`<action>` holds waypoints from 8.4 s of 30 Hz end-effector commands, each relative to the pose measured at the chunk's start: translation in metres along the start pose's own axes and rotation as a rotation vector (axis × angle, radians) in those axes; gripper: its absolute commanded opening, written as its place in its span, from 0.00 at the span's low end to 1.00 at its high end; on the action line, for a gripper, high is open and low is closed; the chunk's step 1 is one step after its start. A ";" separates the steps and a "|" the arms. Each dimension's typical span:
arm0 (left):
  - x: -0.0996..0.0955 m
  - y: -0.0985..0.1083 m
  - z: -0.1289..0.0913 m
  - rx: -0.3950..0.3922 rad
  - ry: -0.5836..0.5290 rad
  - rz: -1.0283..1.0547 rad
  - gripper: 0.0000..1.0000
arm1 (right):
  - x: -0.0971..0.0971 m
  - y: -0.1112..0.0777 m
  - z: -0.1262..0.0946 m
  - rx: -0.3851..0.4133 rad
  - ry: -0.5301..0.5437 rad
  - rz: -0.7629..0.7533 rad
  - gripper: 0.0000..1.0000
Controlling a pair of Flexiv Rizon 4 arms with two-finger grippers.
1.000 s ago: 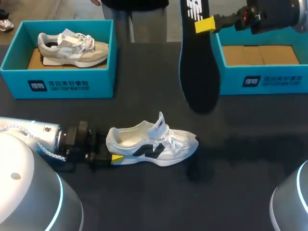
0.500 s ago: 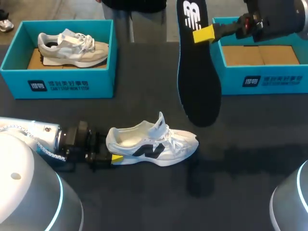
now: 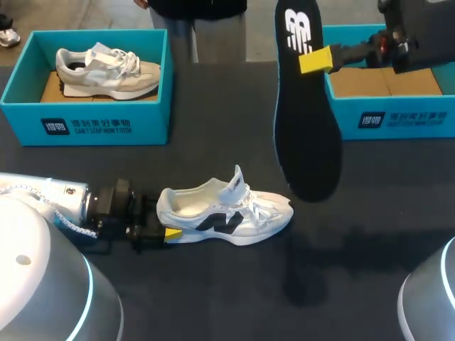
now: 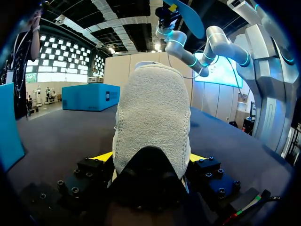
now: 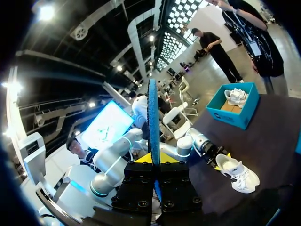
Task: Take the shoe out of the shoebox, open the shoe tongue, remove and reinsert the insole, then place the shoe into the shoebox
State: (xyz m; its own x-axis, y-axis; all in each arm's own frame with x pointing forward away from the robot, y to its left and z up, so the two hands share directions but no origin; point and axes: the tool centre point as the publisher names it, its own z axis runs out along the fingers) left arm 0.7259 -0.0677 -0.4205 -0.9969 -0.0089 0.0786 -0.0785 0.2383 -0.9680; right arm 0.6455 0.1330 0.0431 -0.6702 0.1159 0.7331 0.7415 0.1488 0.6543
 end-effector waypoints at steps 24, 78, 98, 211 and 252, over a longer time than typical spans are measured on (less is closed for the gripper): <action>-0.001 0.003 0.002 0.000 -0.003 0.000 0.00 | -0.004 -0.001 0.001 0.003 0.017 0.003 0.00; 0.007 -0.069 -0.039 -0.734 0.034 0.113 1.00 | -0.004 -0.001 0.001 0.003 0.017 0.003 0.00; 0.002 -0.076 -0.035 -0.912 0.017 0.032 1.00 | -0.004 -0.001 0.001 0.003 0.017 0.003 0.00; -0.049 -0.052 0.048 -1.207 0.040 0.007 0.02 | -0.004 -0.001 0.001 0.003 0.017 0.003 0.00; -0.040 -0.117 0.046 -1.429 1.154 0.663 0.00 | -0.004 -0.001 0.001 0.003 0.017 0.003 0.00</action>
State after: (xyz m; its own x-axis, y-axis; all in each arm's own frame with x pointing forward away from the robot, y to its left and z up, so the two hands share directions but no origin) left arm 0.7695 -0.1340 -0.3285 -0.5245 0.7274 0.4425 0.7774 0.6211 -0.0995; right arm 0.6449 0.1314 0.0384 -0.6683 0.0995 0.7372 0.7426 0.1470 0.6534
